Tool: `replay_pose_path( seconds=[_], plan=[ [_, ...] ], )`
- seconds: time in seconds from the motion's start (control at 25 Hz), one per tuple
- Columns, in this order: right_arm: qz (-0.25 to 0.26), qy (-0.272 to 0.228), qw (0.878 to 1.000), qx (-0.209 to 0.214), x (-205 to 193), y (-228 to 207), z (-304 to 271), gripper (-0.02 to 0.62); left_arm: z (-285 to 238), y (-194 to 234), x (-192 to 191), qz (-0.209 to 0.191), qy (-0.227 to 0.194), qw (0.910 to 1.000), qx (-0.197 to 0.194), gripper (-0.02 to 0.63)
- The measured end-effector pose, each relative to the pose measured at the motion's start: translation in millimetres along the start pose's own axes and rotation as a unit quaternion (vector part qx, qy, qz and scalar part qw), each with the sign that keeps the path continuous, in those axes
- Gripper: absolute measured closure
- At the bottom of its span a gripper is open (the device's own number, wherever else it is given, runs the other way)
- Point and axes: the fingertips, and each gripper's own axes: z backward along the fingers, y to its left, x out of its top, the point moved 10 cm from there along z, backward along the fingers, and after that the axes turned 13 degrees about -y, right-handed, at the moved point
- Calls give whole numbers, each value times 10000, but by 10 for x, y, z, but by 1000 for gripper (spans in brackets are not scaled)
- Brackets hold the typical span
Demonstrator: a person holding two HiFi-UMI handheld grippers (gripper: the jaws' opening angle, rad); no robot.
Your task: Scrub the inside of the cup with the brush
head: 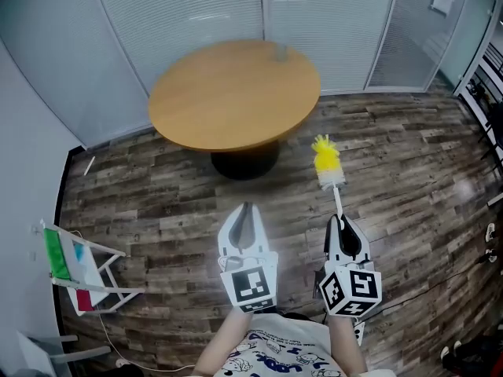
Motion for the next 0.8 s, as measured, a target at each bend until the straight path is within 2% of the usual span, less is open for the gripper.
replay_pose_path(
  seconds=[0.48,0.8],
  plan=[
    [48,-81,9999,-88,-2,155,-1135,549,-1072,408,-112,127,-83,9996,-243,580],
    [67,-129,9998,-169,-51,253,-1659,549,-1607,631,-181,99,-197,9991,-366,580]
  ],
)
